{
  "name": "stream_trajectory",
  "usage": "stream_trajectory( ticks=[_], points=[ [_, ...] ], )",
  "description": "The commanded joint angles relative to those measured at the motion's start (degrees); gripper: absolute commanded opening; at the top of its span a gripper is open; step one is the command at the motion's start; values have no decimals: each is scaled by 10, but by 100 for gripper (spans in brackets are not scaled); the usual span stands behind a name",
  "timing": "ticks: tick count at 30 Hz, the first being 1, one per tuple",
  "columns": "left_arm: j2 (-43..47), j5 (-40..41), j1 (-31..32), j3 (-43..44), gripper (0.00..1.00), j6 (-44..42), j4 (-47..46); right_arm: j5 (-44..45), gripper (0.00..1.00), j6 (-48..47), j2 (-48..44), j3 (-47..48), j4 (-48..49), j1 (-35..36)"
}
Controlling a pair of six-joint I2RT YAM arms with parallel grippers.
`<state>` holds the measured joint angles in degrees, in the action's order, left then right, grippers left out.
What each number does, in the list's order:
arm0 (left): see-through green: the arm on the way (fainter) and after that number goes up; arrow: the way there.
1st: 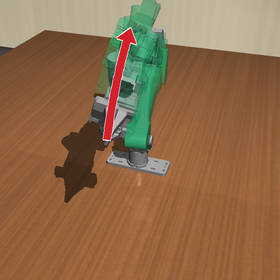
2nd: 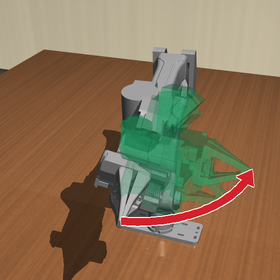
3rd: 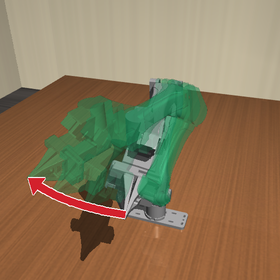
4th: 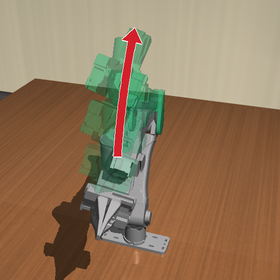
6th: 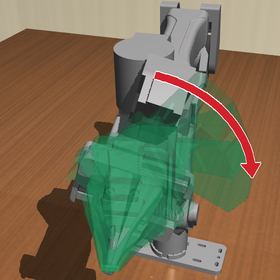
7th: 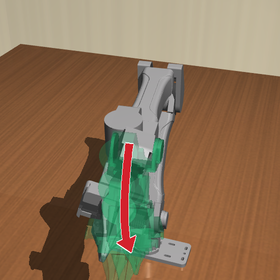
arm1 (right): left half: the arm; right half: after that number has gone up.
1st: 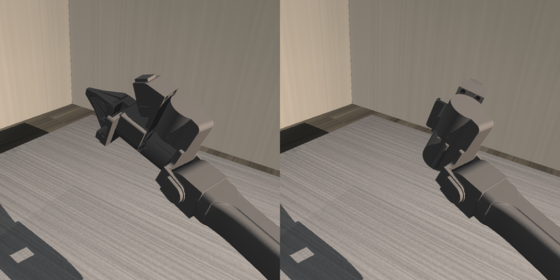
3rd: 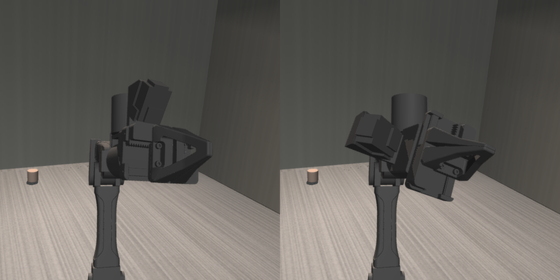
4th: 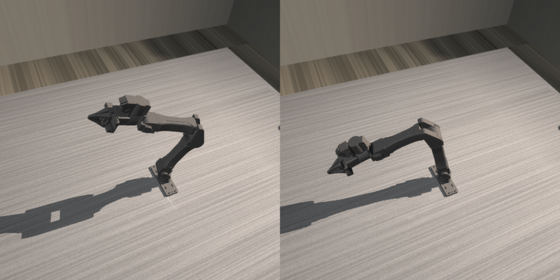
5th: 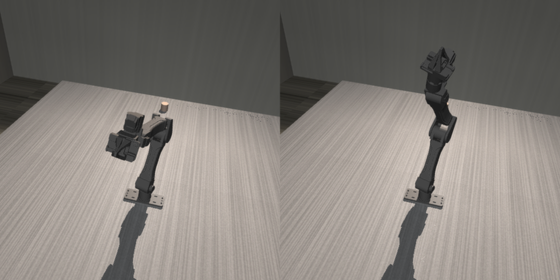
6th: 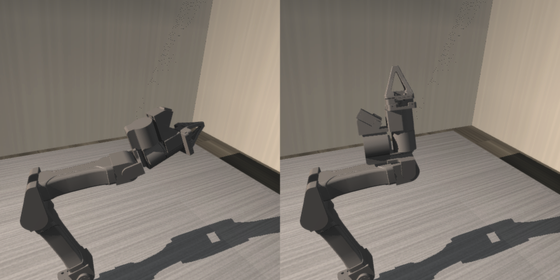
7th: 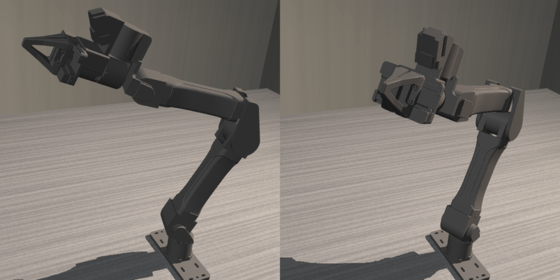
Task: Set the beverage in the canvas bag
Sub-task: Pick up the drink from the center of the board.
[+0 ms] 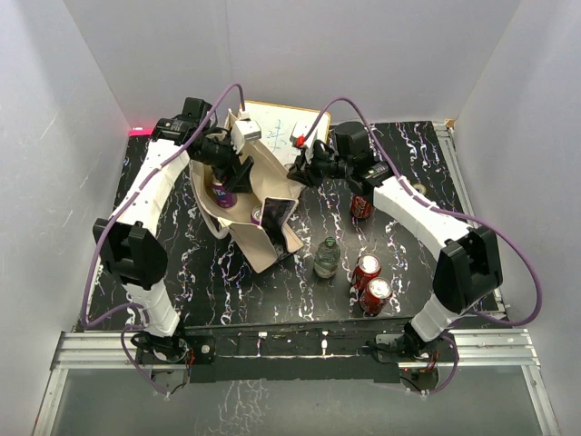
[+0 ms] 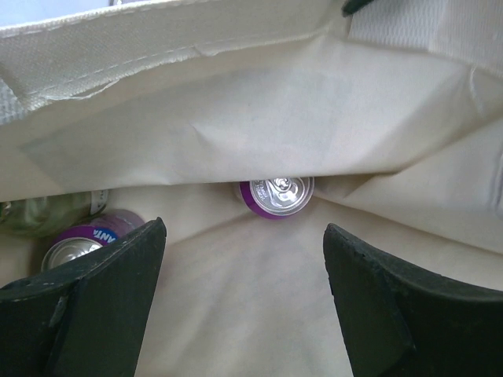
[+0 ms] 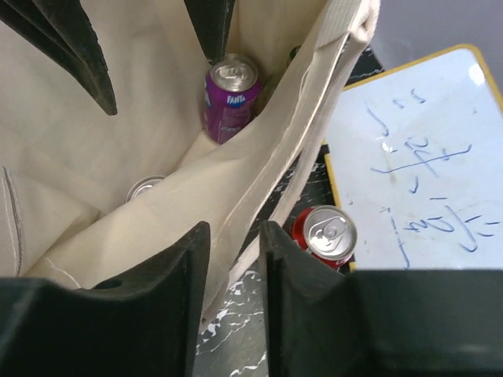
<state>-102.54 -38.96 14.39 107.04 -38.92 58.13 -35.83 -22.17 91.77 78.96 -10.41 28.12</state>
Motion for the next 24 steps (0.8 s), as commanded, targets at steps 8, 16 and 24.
stream_trajectory(
  ticks=[8,16,24],
  points=[
    [70,-2,1,43,82,132,-77,93,78,100,-60,79,-19,2],
    [56,65,1,109,90,234,-128,272,84,142,-100,69,-72,-42],
    [36,201,2,163,97,262,-154,375,88,163,-89,12,-146,-137]
  ],
)
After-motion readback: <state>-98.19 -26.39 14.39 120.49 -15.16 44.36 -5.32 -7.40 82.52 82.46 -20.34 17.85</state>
